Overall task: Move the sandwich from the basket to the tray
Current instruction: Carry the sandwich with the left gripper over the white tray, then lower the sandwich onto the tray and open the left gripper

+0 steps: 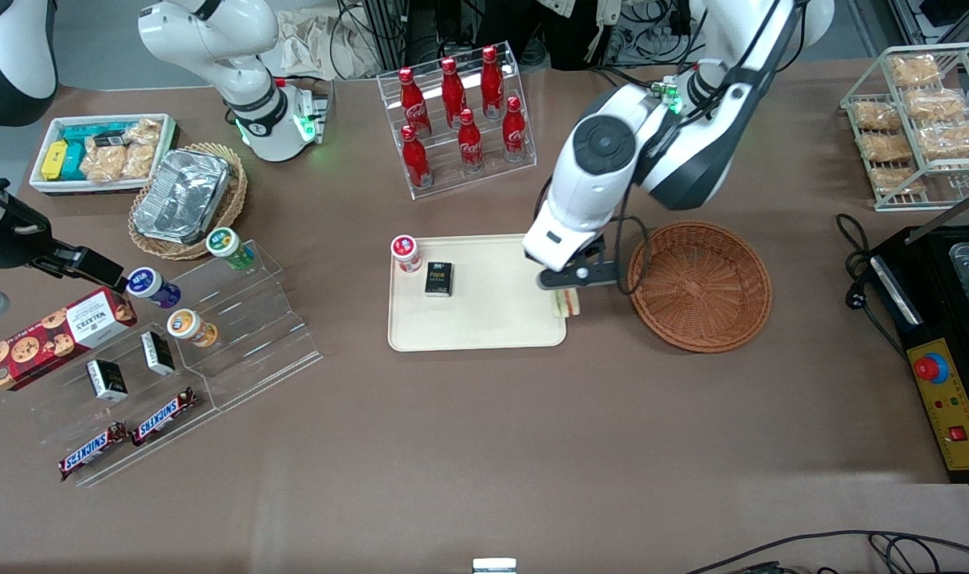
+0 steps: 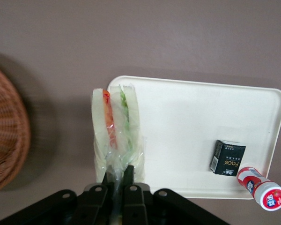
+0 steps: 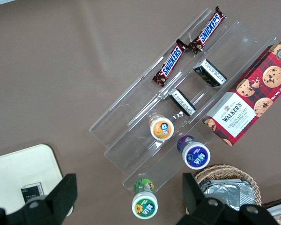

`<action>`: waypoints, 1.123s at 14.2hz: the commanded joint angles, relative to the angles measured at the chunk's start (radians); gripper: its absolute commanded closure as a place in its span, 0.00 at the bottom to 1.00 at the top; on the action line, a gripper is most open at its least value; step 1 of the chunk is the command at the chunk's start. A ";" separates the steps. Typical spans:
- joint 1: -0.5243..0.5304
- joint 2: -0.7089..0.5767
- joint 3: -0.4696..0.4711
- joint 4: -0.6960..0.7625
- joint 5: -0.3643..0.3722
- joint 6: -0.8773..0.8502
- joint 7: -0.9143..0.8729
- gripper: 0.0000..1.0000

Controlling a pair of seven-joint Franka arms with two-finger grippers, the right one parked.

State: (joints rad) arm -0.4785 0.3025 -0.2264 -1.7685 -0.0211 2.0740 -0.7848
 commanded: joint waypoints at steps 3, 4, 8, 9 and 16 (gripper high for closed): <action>-0.054 0.133 0.010 -0.038 0.007 0.162 -0.004 1.00; -0.072 0.153 0.010 -0.049 0.013 0.190 -0.005 1.00; -0.084 0.188 0.015 -0.064 0.016 0.207 -0.002 0.99; -0.083 0.187 0.015 -0.078 0.036 0.216 -0.002 0.92; -0.072 0.132 0.036 -0.085 0.070 0.175 -0.059 0.01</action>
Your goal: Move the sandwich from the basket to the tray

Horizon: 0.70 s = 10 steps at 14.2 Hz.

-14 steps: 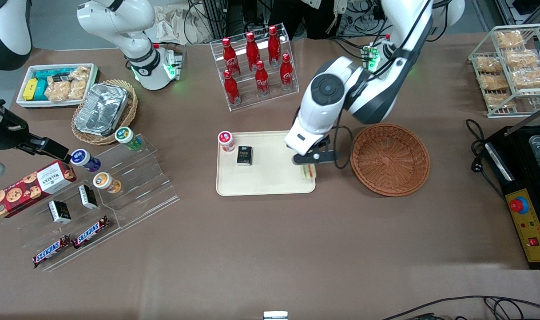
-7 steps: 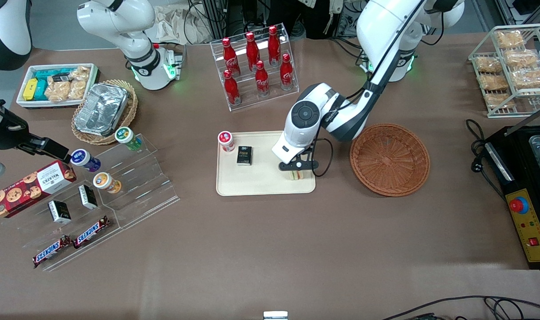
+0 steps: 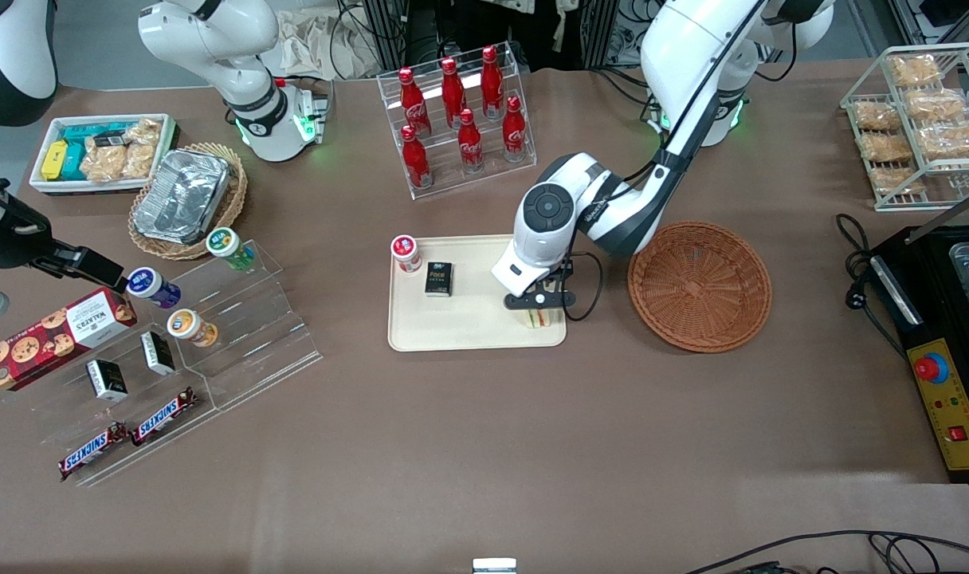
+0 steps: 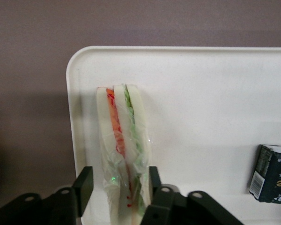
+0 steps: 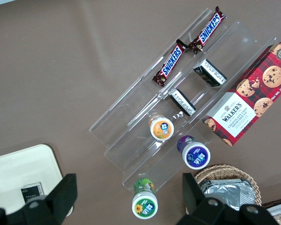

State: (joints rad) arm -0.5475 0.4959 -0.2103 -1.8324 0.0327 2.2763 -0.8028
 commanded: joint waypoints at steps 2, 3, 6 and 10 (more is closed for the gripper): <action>0.012 -0.133 0.042 0.004 0.056 -0.142 -0.018 0.01; 0.047 -0.164 0.040 0.016 0.062 -0.188 0.014 0.01; 0.164 -0.267 0.037 0.025 0.047 -0.289 0.150 0.01; 0.302 -0.388 0.039 0.022 0.047 -0.456 0.370 0.01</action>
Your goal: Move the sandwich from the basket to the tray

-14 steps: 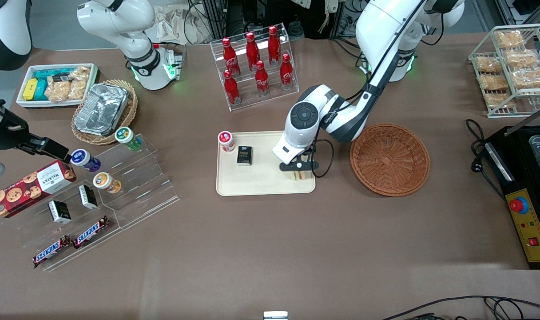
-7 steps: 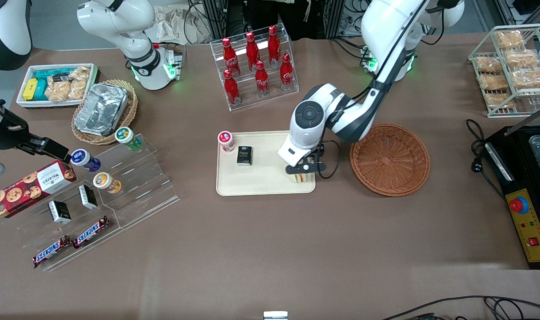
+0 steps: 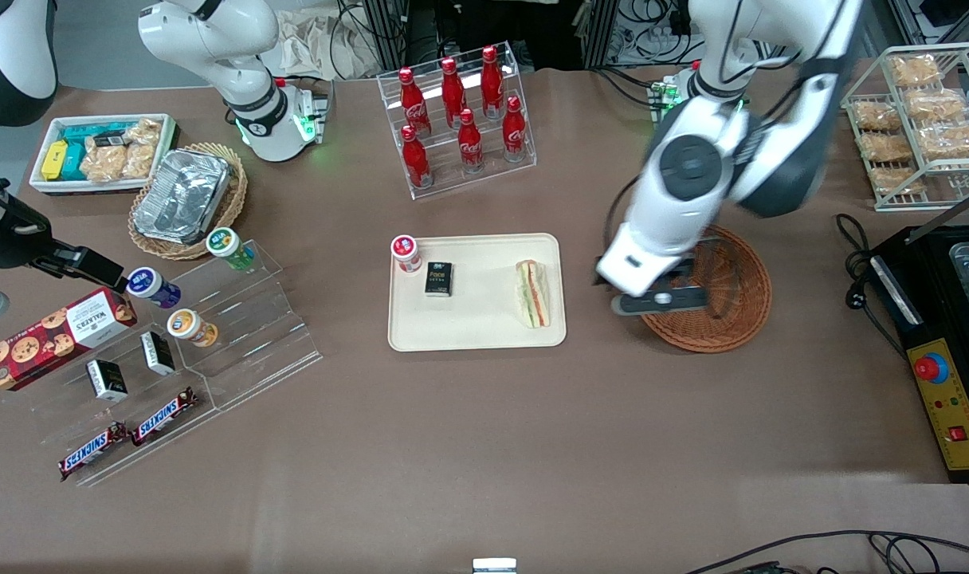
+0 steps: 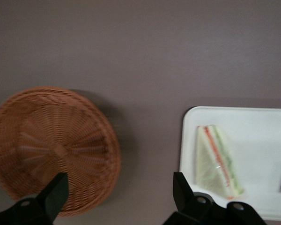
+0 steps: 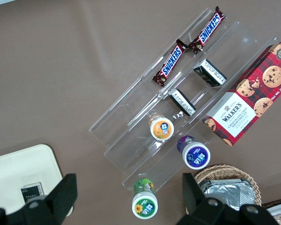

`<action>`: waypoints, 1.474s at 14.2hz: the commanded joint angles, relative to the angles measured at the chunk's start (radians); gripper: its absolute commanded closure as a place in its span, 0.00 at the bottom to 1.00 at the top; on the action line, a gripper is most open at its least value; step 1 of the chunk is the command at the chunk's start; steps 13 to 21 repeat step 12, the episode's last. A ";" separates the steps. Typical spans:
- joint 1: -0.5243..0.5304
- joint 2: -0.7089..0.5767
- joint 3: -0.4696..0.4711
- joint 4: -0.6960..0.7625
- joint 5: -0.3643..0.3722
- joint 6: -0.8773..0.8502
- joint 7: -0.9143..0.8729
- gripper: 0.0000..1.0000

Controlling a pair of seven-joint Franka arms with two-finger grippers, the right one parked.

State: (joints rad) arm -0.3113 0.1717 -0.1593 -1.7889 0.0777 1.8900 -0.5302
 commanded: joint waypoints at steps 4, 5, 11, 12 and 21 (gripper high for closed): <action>0.211 -0.162 -0.012 -0.020 0.001 -0.134 0.264 0.01; 0.236 -0.188 -0.012 -0.020 0.001 -0.144 0.306 0.01; 0.343 -0.236 -0.009 0.051 -0.070 -0.283 0.368 0.01; 0.369 -0.236 -0.011 0.054 -0.085 -0.304 0.369 0.01; 0.369 -0.236 -0.011 0.054 -0.085 -0.304 0.369 0.01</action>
